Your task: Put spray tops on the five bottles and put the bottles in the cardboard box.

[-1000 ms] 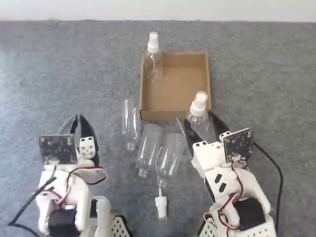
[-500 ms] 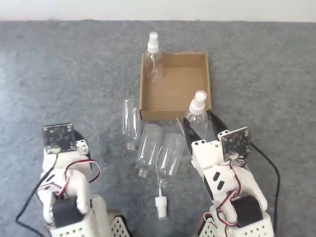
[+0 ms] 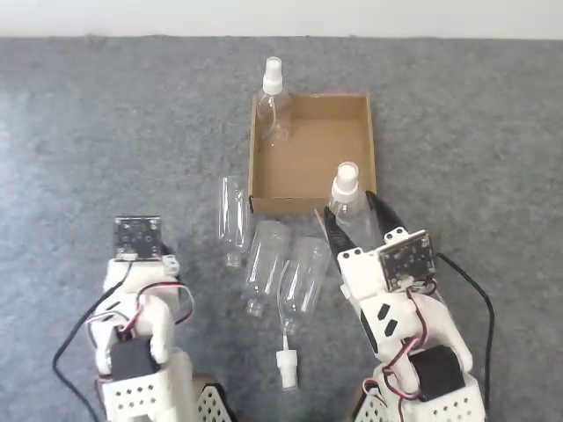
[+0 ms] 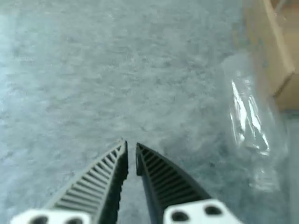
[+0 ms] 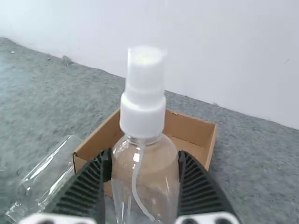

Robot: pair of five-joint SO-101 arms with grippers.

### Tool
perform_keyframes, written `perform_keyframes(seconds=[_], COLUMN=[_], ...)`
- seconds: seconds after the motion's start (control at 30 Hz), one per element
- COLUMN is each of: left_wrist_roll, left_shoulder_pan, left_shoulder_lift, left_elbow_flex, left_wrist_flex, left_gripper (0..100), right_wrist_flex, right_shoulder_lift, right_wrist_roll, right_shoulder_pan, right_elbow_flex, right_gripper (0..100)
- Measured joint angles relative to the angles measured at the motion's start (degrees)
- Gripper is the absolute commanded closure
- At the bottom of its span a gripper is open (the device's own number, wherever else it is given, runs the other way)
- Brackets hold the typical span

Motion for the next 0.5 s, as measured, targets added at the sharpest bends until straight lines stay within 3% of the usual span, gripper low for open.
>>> perform_keyframes(seconds=[0.5], left_wrist_roll=[-3.16], left_shoulder_pan=[1.58], left_shoulder_lift=[0.00], left_elbow_flex=[2.20], left_wrist_flex=[-3.52], left_gripper=[97], right_wrist_flex=[-5.36], right_shoulder_lift=[0.00], right_wrist_roll=[-1.05], right_shoulder_pan=[-3.08], right_elbow_flex=[0.00], right_gripper=[98.9])
